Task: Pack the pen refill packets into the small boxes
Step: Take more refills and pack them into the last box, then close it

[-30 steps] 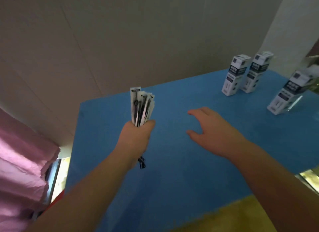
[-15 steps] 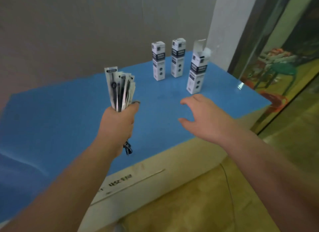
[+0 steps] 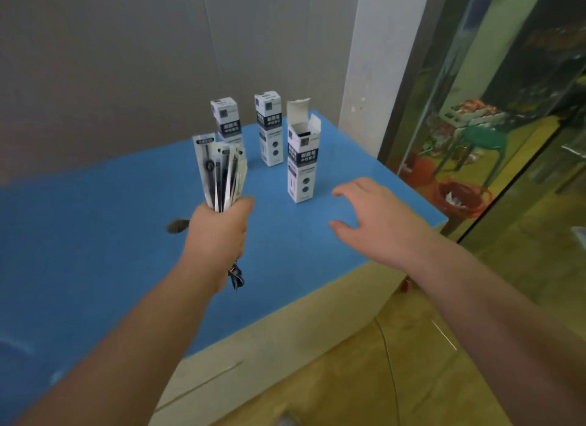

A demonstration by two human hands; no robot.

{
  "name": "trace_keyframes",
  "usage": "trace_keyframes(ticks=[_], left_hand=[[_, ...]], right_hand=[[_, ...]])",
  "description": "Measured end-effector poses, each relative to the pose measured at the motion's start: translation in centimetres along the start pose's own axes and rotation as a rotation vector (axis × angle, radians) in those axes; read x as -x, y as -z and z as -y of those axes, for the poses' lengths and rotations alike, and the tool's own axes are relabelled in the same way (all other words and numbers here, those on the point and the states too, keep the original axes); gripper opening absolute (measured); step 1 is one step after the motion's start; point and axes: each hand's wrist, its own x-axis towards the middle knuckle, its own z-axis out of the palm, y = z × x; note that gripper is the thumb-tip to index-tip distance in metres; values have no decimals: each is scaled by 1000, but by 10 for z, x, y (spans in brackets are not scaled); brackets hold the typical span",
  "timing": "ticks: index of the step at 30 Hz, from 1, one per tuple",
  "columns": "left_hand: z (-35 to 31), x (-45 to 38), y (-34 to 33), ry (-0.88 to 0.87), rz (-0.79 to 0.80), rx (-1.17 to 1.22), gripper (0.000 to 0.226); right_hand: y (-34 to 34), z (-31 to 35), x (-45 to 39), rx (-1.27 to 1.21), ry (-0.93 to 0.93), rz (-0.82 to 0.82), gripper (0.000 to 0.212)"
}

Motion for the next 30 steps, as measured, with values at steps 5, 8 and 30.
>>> trace_keyframes(ticks=[5, 8, 30], left_hand=[[-12, -46, -39, -32, 53, -45, 41], [-11, -60, -61, -79, 82, -156, 43], [61, -134, -152, -173, 209, -1485, 65]], right_hand=[[11, -41, -33, 50, -41, 22, 56], [15, -64, -46, 52, -70, 32, 56], [-10, -170, -160, -55, 150, 231, 61]])
